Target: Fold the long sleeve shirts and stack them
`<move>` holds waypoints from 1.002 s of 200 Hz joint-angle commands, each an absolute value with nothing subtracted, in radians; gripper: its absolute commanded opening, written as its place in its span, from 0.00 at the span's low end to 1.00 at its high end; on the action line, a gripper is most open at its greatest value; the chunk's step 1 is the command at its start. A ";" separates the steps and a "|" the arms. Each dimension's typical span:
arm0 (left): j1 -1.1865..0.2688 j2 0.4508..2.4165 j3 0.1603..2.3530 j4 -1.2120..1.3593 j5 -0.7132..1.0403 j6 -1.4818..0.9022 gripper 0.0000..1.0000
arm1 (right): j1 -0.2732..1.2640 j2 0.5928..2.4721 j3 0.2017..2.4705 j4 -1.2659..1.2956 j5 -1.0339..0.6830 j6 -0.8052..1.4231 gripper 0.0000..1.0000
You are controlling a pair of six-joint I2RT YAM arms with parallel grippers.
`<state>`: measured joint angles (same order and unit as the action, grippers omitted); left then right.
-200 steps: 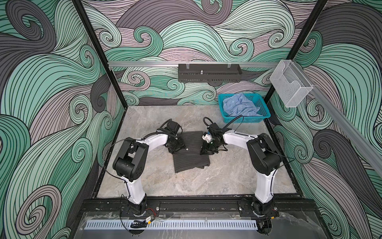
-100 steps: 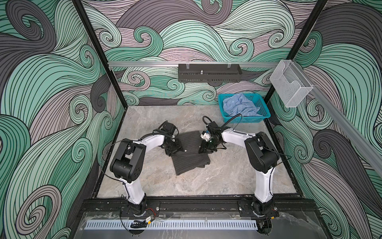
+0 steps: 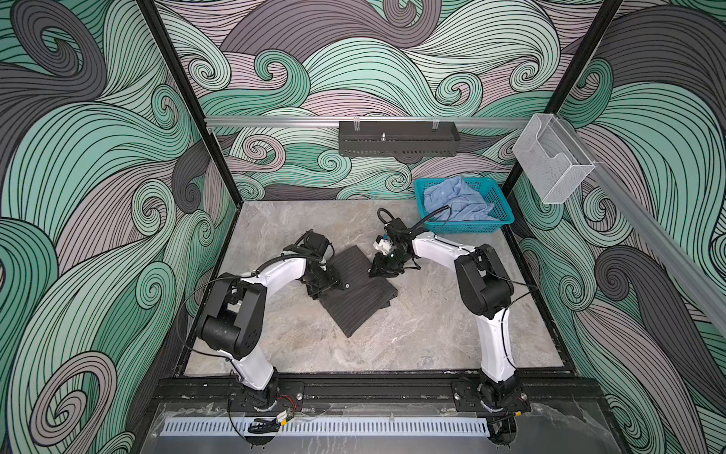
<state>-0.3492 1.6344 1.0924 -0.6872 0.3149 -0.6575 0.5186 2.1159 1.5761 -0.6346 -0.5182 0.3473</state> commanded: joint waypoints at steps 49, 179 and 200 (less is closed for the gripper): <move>-0.657 1.351 1.228 -0.913 -0.202 -0.331 0.80 | 0.436 1.552 1.322 -0.506 -0.333 0.464 0.60; -1.066 1.798 1.323 -0.950 -0.399 -0.329 0.99 | 0.369 0.761 0.781 -0.514 -0.114 0.471 0.59; -1.071 1.852 1.342 -0.951 -0.415 -0.366 0.99 | 0.367 0.735 0.763 -0.517 -0.128 0.471 0.59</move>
